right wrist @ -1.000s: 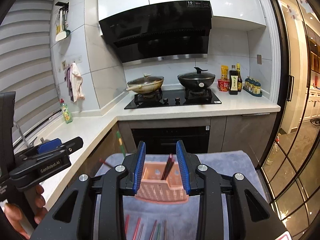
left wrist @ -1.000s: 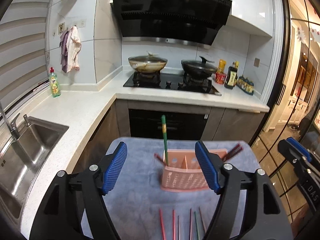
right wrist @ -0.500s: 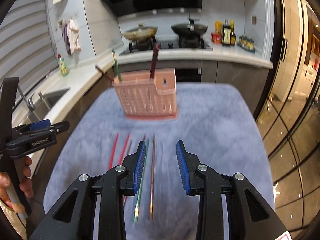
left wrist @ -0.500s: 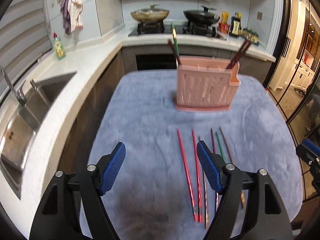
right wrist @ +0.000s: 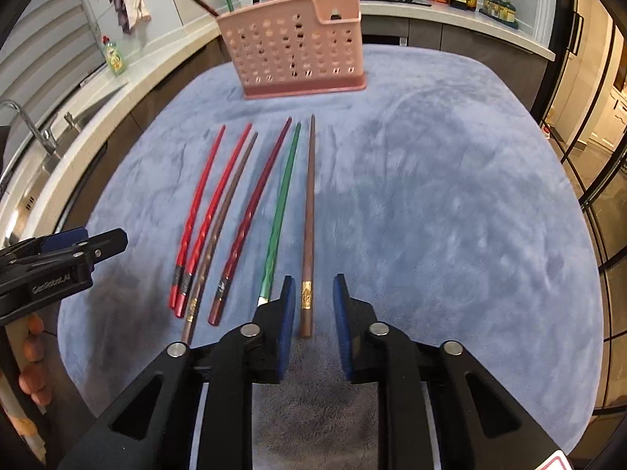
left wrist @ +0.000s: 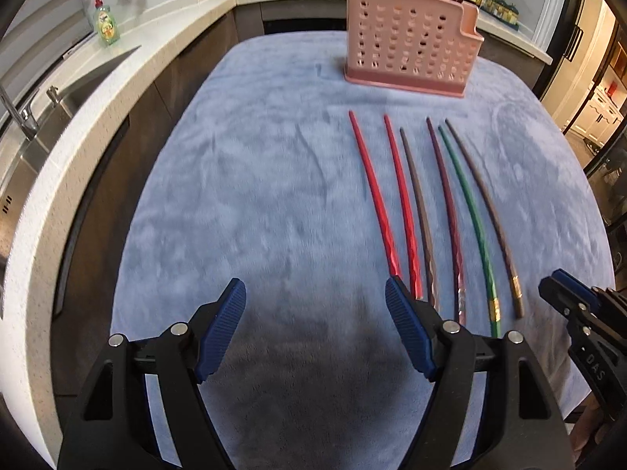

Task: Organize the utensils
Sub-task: 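Grasp a red chopstick with the left tool while the right tool grasps the brown one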

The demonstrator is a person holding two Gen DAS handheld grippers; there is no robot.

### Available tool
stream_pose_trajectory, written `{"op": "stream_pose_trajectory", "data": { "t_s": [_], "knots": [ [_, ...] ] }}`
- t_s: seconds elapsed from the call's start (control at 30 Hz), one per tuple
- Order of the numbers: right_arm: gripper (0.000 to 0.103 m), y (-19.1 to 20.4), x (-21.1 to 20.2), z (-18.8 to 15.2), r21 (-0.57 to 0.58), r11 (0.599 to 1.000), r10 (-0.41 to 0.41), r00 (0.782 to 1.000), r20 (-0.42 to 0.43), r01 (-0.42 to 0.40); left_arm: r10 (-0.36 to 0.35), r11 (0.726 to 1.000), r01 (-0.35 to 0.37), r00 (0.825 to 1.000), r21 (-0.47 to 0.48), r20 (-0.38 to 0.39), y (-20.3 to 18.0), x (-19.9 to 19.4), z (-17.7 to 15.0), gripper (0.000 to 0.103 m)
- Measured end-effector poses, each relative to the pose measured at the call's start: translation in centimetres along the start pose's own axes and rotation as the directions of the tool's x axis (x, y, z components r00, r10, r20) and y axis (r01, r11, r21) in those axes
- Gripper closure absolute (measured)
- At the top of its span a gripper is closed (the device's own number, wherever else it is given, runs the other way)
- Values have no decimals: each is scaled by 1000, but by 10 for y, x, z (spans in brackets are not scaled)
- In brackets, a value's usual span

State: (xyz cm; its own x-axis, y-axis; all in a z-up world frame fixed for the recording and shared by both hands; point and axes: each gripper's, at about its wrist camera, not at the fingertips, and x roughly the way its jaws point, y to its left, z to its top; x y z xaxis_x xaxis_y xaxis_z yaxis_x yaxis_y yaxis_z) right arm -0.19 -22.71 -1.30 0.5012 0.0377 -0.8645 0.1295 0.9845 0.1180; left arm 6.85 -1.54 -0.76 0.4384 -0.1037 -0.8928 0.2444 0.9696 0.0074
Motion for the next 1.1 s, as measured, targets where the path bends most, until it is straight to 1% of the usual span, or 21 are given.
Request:
{"op": "stream_pose_trajectory", "data": {
  "t_s": [0.17, 0.23, 0.47, 0.6, 0.9, 1.0, 1.1],
  "knots": [
    [89, 5, 12, -2, -6, 1000, 11, 1000, -27, -11, 4, 1000, -4, 999, 2, -34, -1, 10, -12, 33],
    [90, 7, 16, -2, -11, 1000, 3, 999, -32, -3, 4, 1000, -4, 999, 2, -45, -1, 13, -15, 33],
    [91, 4, 27, -3, -3, 1000, -9, 998, -57, 9, -7, 1000, 8, 998, 15, -56, -5, 15, -19, 33],
    [96, 2, 34, -6, 1, 1000, -9, 997, -72, 9, -18, 1000, 19, 998, 22, -61, -10, 16, -19, 33],
    [96, -4, 29, -7, 15, 1000, -15, 998, -67, 16, -84, 996, 87, 992, 30, -94, -27, 21, -22, 33],
    [96, -8, 27, -9, 25, 1000, -13, 998, -67, 15, -74, 996, 79, 992, 48, -98, -35, 25, -22, 34],
    [96, -11, 26, -10, 35, 999, -10, 998, -67, 12, -62, 997, 68, 992, 48, -113, -38, 32, -20, 37]
  ]
}}
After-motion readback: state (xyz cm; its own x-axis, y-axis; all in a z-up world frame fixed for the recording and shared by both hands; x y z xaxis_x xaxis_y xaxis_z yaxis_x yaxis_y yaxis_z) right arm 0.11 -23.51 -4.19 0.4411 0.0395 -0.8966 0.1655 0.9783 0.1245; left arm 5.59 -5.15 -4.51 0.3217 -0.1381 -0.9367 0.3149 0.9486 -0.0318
